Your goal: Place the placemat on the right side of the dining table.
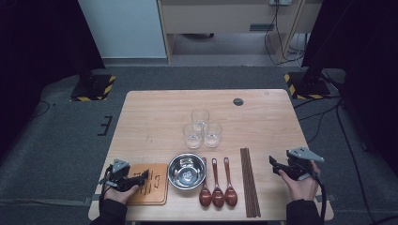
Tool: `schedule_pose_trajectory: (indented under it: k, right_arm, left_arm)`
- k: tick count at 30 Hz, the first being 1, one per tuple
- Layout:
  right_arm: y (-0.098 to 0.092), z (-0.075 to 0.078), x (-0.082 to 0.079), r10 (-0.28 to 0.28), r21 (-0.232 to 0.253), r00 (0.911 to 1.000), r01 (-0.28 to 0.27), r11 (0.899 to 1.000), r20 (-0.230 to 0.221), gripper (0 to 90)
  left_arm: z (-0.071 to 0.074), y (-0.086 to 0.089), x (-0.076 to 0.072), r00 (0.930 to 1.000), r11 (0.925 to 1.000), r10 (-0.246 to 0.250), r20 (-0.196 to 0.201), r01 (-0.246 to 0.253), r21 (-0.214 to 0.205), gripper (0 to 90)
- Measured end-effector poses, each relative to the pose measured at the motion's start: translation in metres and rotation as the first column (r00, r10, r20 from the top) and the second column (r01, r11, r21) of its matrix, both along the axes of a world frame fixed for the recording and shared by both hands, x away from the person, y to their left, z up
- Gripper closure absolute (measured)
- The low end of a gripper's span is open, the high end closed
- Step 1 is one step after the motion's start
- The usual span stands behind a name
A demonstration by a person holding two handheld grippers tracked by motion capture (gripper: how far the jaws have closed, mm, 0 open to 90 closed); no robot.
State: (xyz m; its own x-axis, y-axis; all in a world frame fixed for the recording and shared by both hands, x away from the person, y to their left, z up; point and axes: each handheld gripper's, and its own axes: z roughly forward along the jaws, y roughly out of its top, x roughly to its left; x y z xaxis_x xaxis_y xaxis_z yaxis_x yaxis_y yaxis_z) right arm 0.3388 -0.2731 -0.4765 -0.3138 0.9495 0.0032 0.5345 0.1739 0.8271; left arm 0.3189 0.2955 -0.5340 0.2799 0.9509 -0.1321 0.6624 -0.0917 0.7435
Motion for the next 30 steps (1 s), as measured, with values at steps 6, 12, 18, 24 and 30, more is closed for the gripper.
schedule_pose_trajectory:
  k: [6,12,18,24,30]
  right_arm:
    - [0.005,0.002,0.000,0.015,0.003,0.9999,-0.015,1.000,0.000,26.2]
    - [0.012,0.009,0.002,0.034,0.007,0.9992,-0.035,0.999,0.018,26.3]
    - [0.023,0.018,0.004,0.061,0.011,0.9974,-0.062,0.998,0.039,26.6]
    - [0.042,0.033,0.003,0.115,0.023,0.9909,-0.117,0.993,0.070,26.9]
    - [0.052,0.047,0.004,0.138,0.047,0.9859,-0.142,0.989,0.095,27.2]
  left_arm:
    - [0.001,0.002,0.001,1.0000,0.9999,0.008,-0.006,-0.008,-0.007,16.8]
    - [0.000,0.002,0.000,0.9999,1.0000,0.006,0.009,-0.006,-0.007,17.2]
    - [0.000,0.002,0.000,0.9999,0.9999,0.013,0.009,-0.013,-0.010,17.8]
    - [0.000,0.002,0.002,0.9998,0.9997,0.020,0.010,-0.020,-0.015,18.4]
    - [0.001,0.004,0.003,0.9999,0.9997,0.016,-0.002,-0.016,-0.018,18.6]
